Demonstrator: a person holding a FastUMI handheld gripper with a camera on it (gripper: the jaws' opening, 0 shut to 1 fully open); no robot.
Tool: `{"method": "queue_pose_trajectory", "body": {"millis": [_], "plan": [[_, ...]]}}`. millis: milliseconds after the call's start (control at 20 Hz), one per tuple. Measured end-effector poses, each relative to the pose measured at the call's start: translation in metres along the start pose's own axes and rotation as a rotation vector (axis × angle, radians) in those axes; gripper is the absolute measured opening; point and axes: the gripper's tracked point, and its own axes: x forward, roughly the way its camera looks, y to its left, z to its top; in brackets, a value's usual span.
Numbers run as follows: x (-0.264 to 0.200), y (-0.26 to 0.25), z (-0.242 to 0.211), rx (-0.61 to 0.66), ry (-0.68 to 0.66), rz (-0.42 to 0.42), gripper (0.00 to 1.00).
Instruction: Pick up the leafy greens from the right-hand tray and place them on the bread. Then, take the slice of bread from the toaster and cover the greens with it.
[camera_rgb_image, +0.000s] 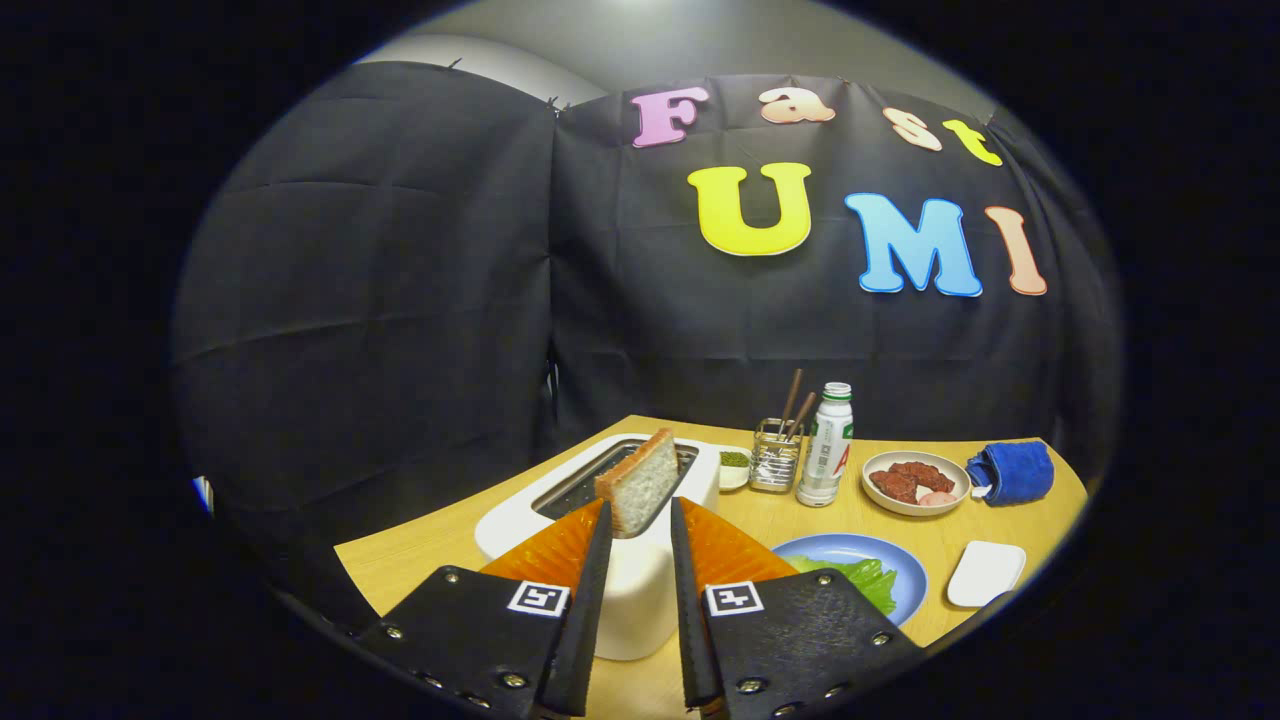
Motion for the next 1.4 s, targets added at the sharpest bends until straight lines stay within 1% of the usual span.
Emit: {"method": "queue_pose_trajectory", "body": {"millis": [100, 300, 450, 550, 600, 650, 700, 750, 800, 900, 950, 1100, 1400], "plan": [[0.009, 0.007, -0.001, -0.029, 0.001, -0.015, 0.35], [0.027, 0.009, -0.004, -0.073, 0.009, -0.082, 0.36], [0.046, 0.003, -0.011, -0.091, 0.037, -0.131, 0.36], [0.058, -0.002, -0.009, -0.087, 0.027, -0.166, 0.36], [0.063, -0.002, -0.008, -0.087, 0.021, -0.169, 0.35], [0.066, -0.003, -0.01, -0.088, 0.022, -0.168, 0.31], [0.07, -0.004, -0.009, -0.063, 0.011, -0.167, 0.27], [0.07, -0.002, -0.009, -0.066, 0.018, -0.161, 0.19], [0.072, -0.001, -0.006, -0.072, 0.017, -0.133, 0.19], [0.073, -0.005, -0.003, -0.064, 0.003, -0.13, 0.19], [0.067, -0.003, -0.001, -0.051, 0.004, -0.117, 0.1], [0.066, -0.007, 0.002, -0.012, 0.023, -0.088, 0.1], [0.053, -0.007, 0.035, 0.013, -0.026, -0.069, 0.1]]}}
